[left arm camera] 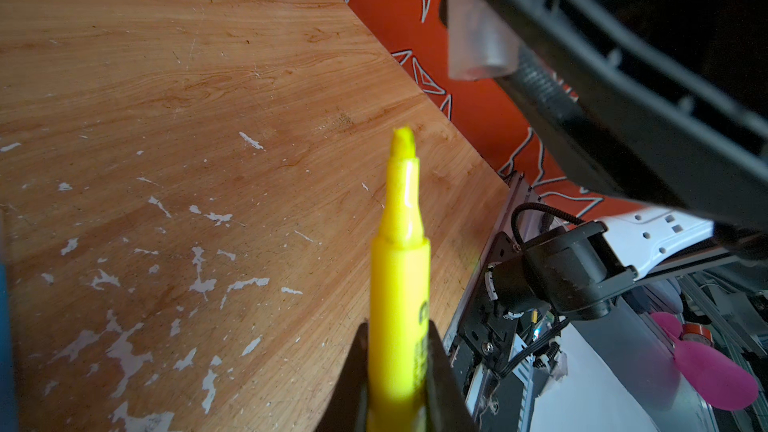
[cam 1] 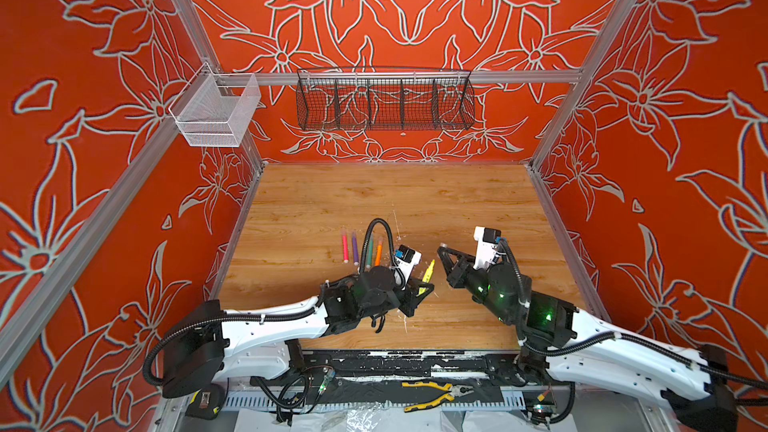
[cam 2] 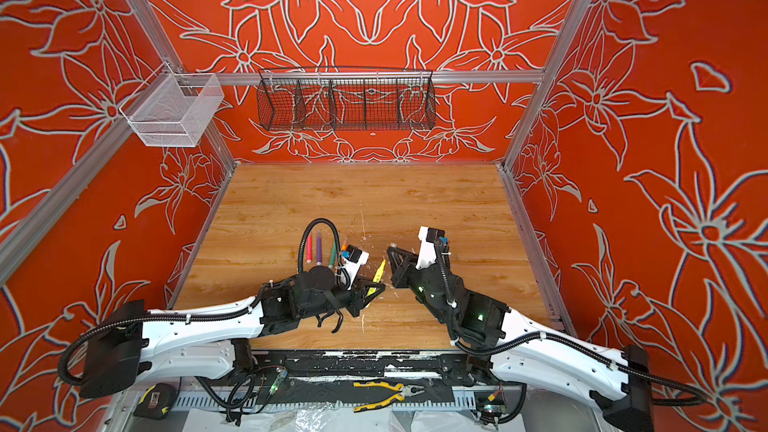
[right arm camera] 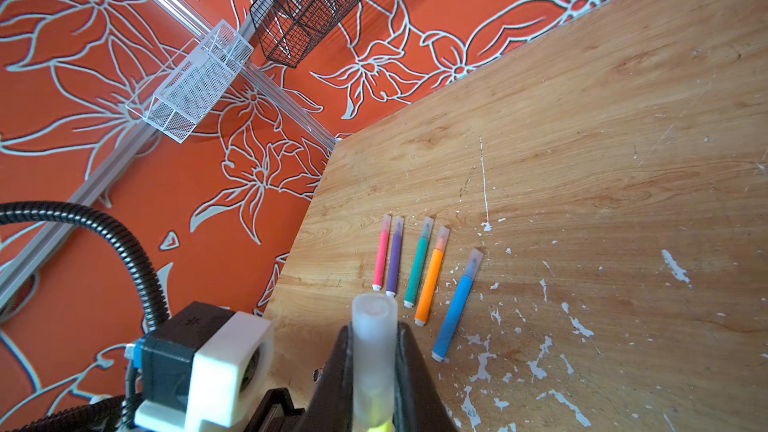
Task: Insert the pens into the pen caps
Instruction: 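Lift the cap with the right gripper above the yellow highlighter tip, then lower the cap onto the yellow highlighter tip with the right gripper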
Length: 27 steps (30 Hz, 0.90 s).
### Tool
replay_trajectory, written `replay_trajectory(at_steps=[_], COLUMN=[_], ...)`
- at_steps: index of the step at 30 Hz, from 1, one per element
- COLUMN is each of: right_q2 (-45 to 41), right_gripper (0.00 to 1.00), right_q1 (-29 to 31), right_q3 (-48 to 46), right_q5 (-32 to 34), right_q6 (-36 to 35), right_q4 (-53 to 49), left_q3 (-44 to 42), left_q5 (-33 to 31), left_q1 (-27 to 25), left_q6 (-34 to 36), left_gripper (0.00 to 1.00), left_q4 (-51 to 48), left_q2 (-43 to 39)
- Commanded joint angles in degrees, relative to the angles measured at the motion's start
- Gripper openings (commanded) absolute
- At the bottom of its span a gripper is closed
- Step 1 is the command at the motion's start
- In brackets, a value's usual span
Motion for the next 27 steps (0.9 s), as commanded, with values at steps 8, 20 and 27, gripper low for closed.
replay_trajectory(at_steps=[8,20,27], right_q2=[1.9,2.4,3.2], right_gripper=[0.09,0.09,0.09], right_q1=[-0.3,-0.3,-0.3], right_q3=[-0.4,-1.4,-1.4], right_q5=[-0.4,-0.7,-0.7], right_q6=[0.5,1.0,1.1], right_q4=[2.7,2.5,2.6], left_q3=[1.3,1.7,2.1], left_q5=[0.1,0.0,0.1], left_q1=[-0.5,-0.5,-0.5], left_q6=[-0.4,0.0,0.1], left_gripper=[0.0,0.0,0.0], left_q4=[2.0,2.1,2.1], left_q2=[0.3,0.2,0.4])
